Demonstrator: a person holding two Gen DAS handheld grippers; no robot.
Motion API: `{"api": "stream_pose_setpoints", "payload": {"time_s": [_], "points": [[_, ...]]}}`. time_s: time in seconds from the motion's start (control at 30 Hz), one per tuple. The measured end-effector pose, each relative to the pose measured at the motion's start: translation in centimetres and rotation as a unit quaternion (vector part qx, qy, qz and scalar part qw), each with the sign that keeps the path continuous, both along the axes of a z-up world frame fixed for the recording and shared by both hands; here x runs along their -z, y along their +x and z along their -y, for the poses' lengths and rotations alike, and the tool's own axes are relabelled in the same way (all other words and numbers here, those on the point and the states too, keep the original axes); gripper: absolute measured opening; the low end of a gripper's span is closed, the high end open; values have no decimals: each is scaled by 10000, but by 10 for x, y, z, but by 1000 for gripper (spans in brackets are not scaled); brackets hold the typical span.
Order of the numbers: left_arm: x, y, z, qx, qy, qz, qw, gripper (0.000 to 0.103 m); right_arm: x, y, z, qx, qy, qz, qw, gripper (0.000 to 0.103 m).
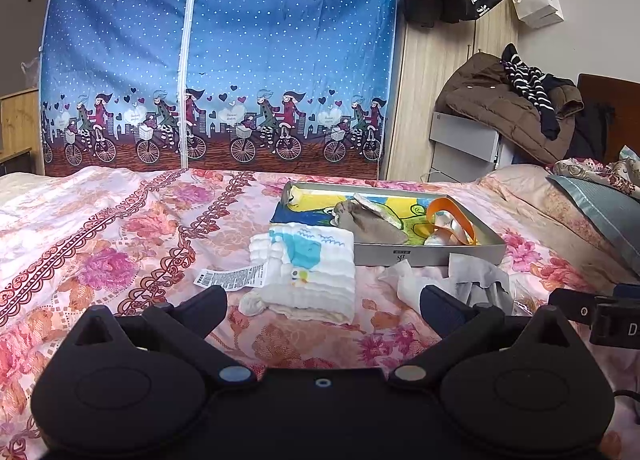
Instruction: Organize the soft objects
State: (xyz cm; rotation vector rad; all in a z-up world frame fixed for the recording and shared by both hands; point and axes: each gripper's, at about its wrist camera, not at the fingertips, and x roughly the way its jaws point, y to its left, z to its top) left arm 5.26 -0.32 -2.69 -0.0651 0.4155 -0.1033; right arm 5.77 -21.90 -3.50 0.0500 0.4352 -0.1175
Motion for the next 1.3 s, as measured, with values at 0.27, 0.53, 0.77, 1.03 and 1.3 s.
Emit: {"api": "stream_pose_setpoints", "payload": {"time_s": [0.27, 0.53, 0.77, 1.03, 1.3], "points": [[2, 2, 0, -21, -58, -49, 10000, 102, 0, 3, 2, 40, 12, -35, 10000, 103], [4, 4, -1, 3, -75, -81, 9999, 102, 1, 11, 6, 75, -23, -38, 10000, 103], [9, 11, 1, 85, -63, -162, 9998, 102, 6, 30, 18, 151, 49, -200, 9997, 103], [20, 26, 5, 265, -61, -292, 9992, 102, 20, 86, 23, -208, -1002, -249, 9944, 103], [31, 52, 15, 646, -109, -197, 9977, 102, 47, 134, 27, -718, -1515, -388, 9851, 103]]}}
